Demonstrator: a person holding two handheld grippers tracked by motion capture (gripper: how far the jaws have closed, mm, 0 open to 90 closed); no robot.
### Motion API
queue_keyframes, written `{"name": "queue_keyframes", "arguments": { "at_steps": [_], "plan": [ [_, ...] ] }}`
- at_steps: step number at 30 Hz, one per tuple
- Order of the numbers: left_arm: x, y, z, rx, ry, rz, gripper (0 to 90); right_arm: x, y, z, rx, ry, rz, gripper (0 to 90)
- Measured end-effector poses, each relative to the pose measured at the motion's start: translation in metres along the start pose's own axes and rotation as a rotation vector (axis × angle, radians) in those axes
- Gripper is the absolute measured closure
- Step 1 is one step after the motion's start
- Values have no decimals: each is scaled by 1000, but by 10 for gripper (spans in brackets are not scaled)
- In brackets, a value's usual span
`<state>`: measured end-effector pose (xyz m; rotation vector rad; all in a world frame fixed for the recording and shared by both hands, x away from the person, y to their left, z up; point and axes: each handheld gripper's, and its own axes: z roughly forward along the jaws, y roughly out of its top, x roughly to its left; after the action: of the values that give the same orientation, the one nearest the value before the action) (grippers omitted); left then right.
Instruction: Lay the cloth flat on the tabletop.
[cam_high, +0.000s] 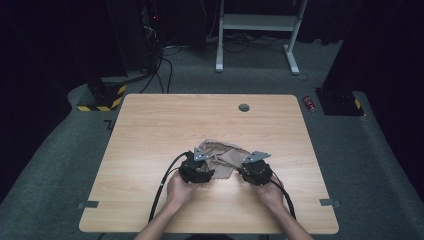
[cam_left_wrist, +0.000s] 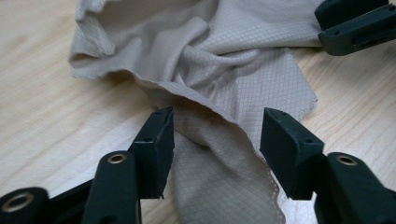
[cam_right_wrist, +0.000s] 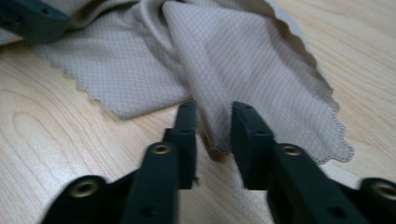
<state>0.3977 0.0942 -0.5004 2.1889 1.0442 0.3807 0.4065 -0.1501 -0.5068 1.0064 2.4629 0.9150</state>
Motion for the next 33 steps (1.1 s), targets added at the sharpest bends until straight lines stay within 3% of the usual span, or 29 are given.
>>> {"name": "queue_keyframes", "arguments": {
  "at_steps": [2, 5, 10, 14, 19, 25, 26, 27, 29, 31, 33],
  "plan": [
    [0, -1, 2, 9, 10, 15, 500, -1, 0, 2, 18, 6, -3, 805],
    [1, -2, 2, 11, 14, 37, 632, -4, 0, 3, 27, 0, -15, 876],
    [4, -3, -1, 3, 10, 60, 856, -2, 3, 1, 33, -29, -46, 887],
    [8, -2, -11, -26, 11, 52, 876, -6, 11, -6, 6, -41, -45, 887],
    [22, -4, -22, -58, 47, 4, 875, -16, 25, -13, -35, -74, -28, 888],
    [37, -25, -13, -35, 51, -56, 863, -30, 28, 10, 20, -102, 5, 886],
    [37, -25, -13, -35, 51, -56, 816, -30, 28, 10, 20, -102, 5, 886],
    [37, -29, -14, -48, 49, -60, 770, -32, 26, 17, 44, -104, 18, 822],
    [36, -32, -16, -56, 58, -55, 657, -32, 25, 16, 40, -110, 31, 739],
    [36, -37, -17, -69, 70, -75, 547, -33, 24, 8, -18, -78, 79, 694],
    [38, -42, -17, -75, 80, -95, 493, -31, 23, -3, -86, -56, 109, 653]
  ]
}}
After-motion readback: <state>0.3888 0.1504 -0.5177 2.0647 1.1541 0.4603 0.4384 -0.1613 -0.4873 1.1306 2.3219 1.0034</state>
